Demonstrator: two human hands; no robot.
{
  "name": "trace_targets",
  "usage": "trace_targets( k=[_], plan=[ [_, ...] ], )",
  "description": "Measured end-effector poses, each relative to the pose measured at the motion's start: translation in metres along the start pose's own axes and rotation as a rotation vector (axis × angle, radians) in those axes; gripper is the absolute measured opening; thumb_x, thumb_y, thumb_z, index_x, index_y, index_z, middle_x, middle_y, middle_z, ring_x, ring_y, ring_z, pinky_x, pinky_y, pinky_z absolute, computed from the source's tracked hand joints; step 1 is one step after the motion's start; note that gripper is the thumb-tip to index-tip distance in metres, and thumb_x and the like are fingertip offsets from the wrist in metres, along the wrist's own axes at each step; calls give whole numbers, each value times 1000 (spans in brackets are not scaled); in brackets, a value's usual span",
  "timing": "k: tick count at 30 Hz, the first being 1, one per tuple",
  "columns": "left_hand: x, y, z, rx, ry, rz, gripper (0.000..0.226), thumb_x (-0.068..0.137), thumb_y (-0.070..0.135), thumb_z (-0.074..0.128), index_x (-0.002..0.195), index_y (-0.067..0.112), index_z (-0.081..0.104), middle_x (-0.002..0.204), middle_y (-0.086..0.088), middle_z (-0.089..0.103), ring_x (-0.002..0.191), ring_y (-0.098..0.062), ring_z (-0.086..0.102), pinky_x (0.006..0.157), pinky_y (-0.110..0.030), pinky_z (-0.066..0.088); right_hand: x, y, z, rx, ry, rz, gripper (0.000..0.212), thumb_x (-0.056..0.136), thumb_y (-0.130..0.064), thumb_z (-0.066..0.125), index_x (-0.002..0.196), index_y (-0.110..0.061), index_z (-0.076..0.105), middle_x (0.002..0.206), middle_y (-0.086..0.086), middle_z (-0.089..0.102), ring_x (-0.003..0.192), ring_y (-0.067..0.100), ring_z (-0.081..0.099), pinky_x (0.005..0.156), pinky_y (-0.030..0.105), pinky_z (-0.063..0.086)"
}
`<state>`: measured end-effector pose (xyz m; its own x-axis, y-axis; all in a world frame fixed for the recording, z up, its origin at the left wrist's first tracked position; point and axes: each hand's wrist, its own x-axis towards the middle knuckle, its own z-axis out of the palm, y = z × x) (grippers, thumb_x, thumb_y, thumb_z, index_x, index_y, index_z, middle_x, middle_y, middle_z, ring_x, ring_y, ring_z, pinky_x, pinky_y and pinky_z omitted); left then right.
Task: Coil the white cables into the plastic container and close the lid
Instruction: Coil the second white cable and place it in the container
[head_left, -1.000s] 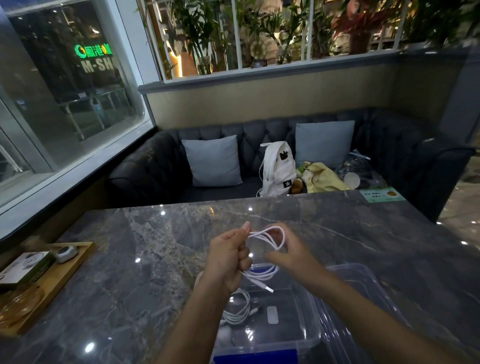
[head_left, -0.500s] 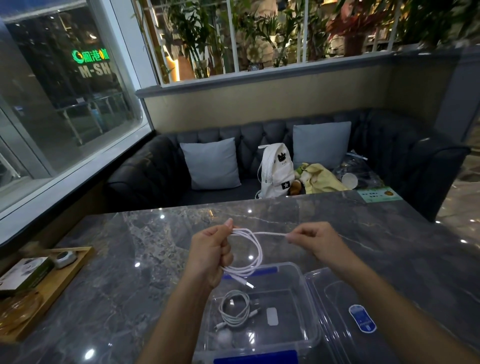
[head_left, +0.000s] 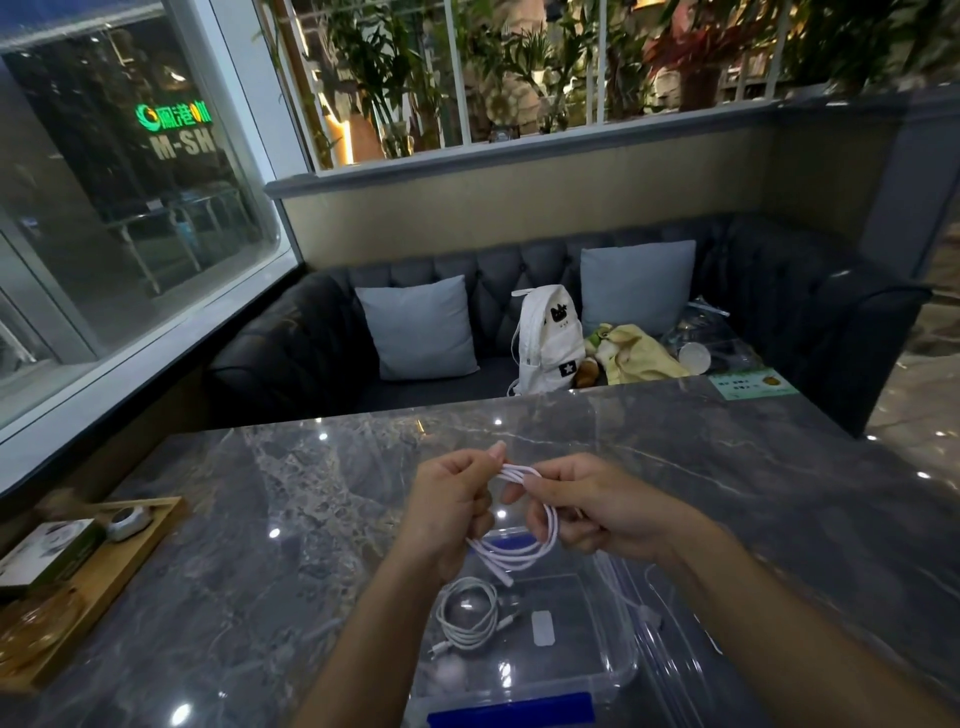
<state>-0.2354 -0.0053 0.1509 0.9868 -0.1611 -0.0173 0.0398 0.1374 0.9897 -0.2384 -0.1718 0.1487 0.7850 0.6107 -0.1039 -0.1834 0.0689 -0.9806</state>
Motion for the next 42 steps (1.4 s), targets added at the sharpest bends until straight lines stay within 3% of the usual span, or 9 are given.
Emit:
trace_targets(
  k=[10,13,20,26,30,33,35,39,42],
  plan=[
    [2,-4,-27,510,13,49,29,87,34,59,65,17,64,55,1,62,53,-14,57,57,-32,50,6,0,11,-546,278,-81,23,96,-18,44,78,-12,58,54,-4,46,40,-1,36,42,13,30],
    [2,-7,-39,719,56,19,32,89,27,58,60,15,60,49,3,60,46,-11,58,54,-30,52,9,2,6,-718,342,-71,24,96,-20,43,80,-12,59,57,-4,48,51,7,42,56,26,36],
    [0,-13,-46,310,-107,-183,24,81,18,66,58,18,71,64,4,67,71,-13,57,77,-28,44,12,12,-2,-800,391,-30,27,95,-26,43,74,-19,59,59,-6,50,52,7,45,54,25,36],
    [-7,-40,-30,-259,-113,-218,14,63,0,68,64,4,54,64,-9,68,58,-18,67,57,-29,58,8,14,-3,-664,356,-40,26,95,-22,45,76,-14,61,55,-6,48,41,-2,41,47,16,34],
    [-5,-43,-19,-64,25,-97,35,63,-4,75,73,9,45,58,-6,58,49,-16,59,48,-27,53,6,15,-2,-614,350,-42,26,96,-20,44,77,-14,61,55,-5,49,37,-4,41,40,8,31],
    [-1,-45,-9,225,199,-46,33,71,-9,69,69,10,43,50,-4,54,41,-12,55,42,-23,45,6,17,-2,-659,349,-44,28,96,-20,44,70,-21,57,58,-4,51,47,1,43,51,18,36],
    [2,-48,-6,152,216,-128,26,75,-11,62,72,8,45,46,-3,55,39,-11,54,44,-24,45,7,19,-1,-678,355,-42,29,96,-21,44,69,-22,56,59,-4,51,52,6,44,55,23,37],
    [4,-46,-6,-135,79,-257,16,79,-3,62,94,-2,57,86,-15,72,77,-20,69,73,-33,53,5,17,-5,-756,405,-65,33,96,-22,42,64,-26,51,60,-4,49,54,7,43,55,24,35],
    [-3,-44,-6,12,-79,-138,24,79,15,63,102,17,65,99,3,75,97,-8,67,81,-23,47,1,15,-13,-754,441,-70,30,96,-21,42,69,-21,53,58,-5,47,50,4,42,50,19,33]
  ],
)
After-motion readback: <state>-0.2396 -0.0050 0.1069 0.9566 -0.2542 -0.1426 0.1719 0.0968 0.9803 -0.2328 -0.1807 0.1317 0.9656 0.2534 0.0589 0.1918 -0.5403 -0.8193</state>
